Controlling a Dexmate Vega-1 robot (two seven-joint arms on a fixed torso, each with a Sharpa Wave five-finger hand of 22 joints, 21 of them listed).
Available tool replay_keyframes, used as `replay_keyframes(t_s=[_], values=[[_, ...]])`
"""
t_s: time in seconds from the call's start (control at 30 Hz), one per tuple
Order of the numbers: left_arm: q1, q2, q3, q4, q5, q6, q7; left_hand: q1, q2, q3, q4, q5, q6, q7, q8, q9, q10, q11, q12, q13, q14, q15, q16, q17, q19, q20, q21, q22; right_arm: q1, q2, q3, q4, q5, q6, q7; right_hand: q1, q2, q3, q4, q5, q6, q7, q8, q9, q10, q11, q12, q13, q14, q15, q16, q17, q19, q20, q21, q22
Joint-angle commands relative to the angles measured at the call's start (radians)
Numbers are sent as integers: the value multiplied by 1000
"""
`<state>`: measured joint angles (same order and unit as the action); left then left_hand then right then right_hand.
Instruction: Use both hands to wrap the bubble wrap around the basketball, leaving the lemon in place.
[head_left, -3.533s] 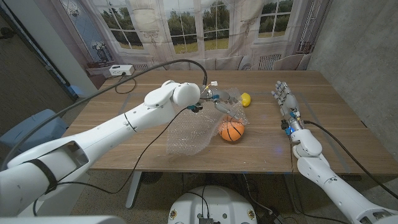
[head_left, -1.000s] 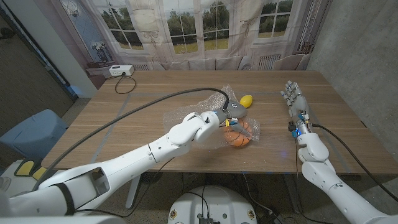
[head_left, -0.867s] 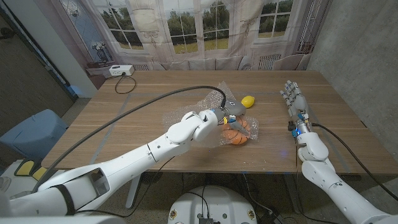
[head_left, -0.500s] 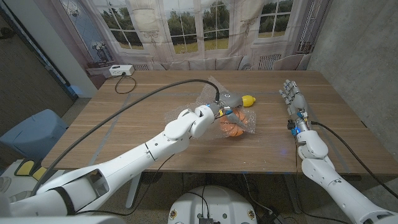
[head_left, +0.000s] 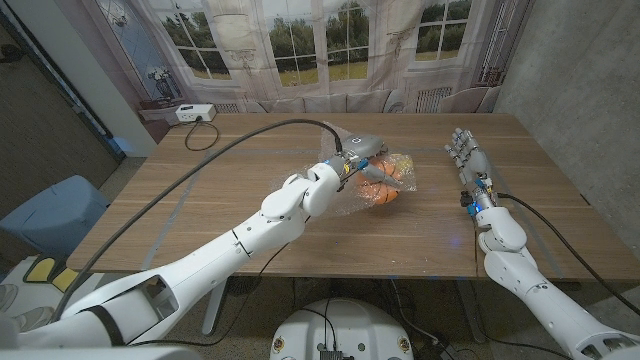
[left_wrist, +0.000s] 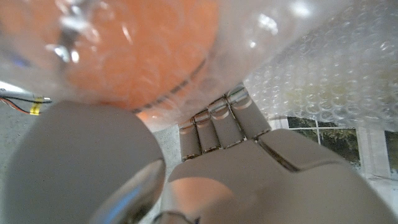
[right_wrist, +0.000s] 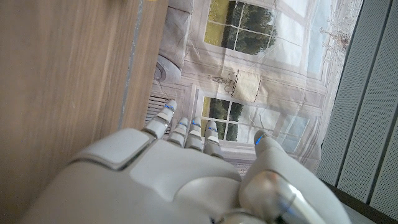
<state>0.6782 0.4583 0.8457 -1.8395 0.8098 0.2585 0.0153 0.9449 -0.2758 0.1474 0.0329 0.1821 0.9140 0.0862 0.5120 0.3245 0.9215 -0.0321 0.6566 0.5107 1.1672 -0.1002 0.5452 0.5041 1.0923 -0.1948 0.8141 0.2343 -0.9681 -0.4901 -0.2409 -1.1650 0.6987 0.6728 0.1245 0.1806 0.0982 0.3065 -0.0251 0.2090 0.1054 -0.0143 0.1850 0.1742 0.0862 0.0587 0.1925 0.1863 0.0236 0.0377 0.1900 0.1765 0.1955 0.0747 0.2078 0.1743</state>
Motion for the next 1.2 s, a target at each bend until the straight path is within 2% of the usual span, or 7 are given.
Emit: replay_keyframes(t_s=[0.03, 0.2, 0.53, 0.83, 1.2], values=[[18, -50, -55, 58, -167, -63, 235, 385, 383, 205, -198, -3, 3, 4, -6, 5, 31, -38, 0, 10, 137, -130, 0, 10, -6, -4, 15, 3, 19, -18, -15, 4, 15, -49, 37, 21, 1, 5, -16, 4, 5, -6, 3, 6, 7, 3, 3, 2, 31, 17, 12, 1, 30, 5, 15, 5], [13, -81, -80, 103, -255, -141, 335, 384, 381, 206, -197, -3, 6, 4, -7, 5, 33, -41, -1, 16, 136, -130, -1, 15, -10, -4, 24, 3, 24, -26, -23, -4, 13, -71, 43, 27, -2, 6, -22, 2, 14, -2, 6, 6, 13, 6, 5, 2, 49, 29, 16, 2, 37, 7, 17, 6], [2, -96, -115, 153, -446, -270, 341, 383, 380, 208, -196, -3, 8, 4, -10, 6, 37, -40, -2, 24, 137, -130, -3, 23, -14, -6, 38, 2, 35, -29, -34, -7, 10, -92, 52, 28, -5, 5, -26, -1, 24, 2, 9, 7, 25, 7, 9, 3, 57, 32, 16, 3, 39, 9, 16, 6], [-13, -116, -148, 207, -643, -427, 281, 381, 379, 209, -195, -3, 10, 6, -13, 6, 39, -41, -5, 32, 136, -129, -6, 29, -20, -5, 50, 1, 48, -29, -48, -11, 3, -107, 61, 28, -8, 4, -29, -3, 30, 2, 10, 7, 30, 9, 10, 3, 61, 37, 16, 4, 41, 11, 15, 6], [-30, -143, -181, 240, -875, -545, 144, 379, 378, 212, -194, -2, 12, 7, -17, 5, 41, -42, -8, 38, 133, -129, -11, 35, -26, -5, 61, -1, 44, -40, -54, -40, -3, -121, 61, 27, -13, 2, -30, -5, 33, 4, 10, 7, 33, 10, 10, 3, 60, 38, 13, 4, 40, 12, 14, 7]])
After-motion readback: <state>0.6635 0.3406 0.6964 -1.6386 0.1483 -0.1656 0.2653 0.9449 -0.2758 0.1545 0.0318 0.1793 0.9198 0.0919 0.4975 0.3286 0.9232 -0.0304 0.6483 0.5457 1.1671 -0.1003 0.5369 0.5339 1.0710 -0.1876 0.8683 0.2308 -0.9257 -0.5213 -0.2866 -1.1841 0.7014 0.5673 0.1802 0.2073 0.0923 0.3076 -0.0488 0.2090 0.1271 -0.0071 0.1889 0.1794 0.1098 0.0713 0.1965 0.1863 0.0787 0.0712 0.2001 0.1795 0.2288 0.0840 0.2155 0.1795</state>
